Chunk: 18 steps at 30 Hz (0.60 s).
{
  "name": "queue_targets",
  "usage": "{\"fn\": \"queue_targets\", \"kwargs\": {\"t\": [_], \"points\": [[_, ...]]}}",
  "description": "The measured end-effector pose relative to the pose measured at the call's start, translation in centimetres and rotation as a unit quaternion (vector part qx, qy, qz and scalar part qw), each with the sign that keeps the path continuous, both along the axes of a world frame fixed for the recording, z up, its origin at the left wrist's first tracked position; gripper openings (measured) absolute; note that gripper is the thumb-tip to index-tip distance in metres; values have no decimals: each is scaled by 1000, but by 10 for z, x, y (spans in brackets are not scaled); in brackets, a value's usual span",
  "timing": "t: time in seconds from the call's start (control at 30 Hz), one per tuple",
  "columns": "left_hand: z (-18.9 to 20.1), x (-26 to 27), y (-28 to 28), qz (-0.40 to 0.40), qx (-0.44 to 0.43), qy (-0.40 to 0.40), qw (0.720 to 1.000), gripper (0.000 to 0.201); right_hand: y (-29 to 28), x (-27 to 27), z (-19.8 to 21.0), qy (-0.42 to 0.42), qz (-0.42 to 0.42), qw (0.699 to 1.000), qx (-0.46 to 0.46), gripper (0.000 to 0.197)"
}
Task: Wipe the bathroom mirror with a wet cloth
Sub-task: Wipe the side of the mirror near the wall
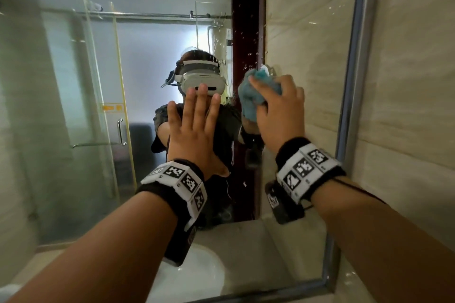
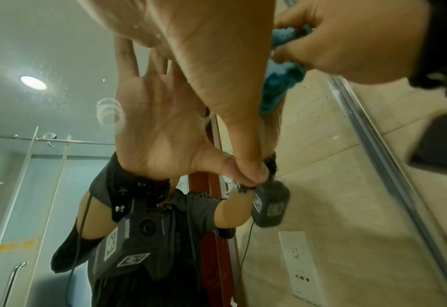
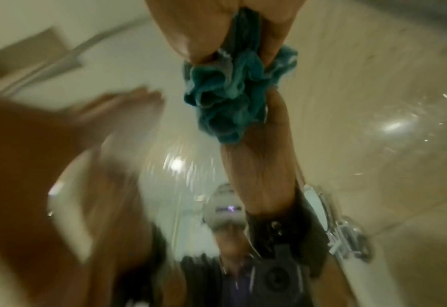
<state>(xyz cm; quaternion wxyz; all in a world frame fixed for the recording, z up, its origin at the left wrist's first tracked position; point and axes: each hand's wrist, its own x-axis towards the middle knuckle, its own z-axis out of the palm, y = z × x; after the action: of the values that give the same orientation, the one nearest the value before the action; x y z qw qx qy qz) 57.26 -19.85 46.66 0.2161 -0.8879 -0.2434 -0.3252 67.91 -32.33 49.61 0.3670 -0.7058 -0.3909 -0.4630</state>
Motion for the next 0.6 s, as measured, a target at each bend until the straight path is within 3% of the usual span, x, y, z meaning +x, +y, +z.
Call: {"fn": "queue_targets", "kwargs": {"t": [0.03, 0.1, 0.23, 0.3, 0.43, 0.6], "points": [[0, 0, 0, 1, 0, 2, 1000, 153, 2, -1, 1, 12, -14, 1000, 25, 50], [0, -2, -1, 4, 2, 4, 1000, 151, 8, -13, -14, 21, -7, 1000, -16, 52], [1, -4, -4, 6, 7, 6, 1000, 149, 4, -17, -52, -99, 25, 980, -173, 49], [1, -3, -4, 3, 6, 6, 1000, 150, -2, -4, -33, -89, 15, 986, -144, 50], [0, -3, -3, 3, 5, -3, 1000, 153, -4, 0, -9, 28, -12, 1000, 5, 47], [-1, -3, -2, -1, 14, -8, 1000, 148, 3, -18, -55, -58, -22, 982, -177, 52]]}}
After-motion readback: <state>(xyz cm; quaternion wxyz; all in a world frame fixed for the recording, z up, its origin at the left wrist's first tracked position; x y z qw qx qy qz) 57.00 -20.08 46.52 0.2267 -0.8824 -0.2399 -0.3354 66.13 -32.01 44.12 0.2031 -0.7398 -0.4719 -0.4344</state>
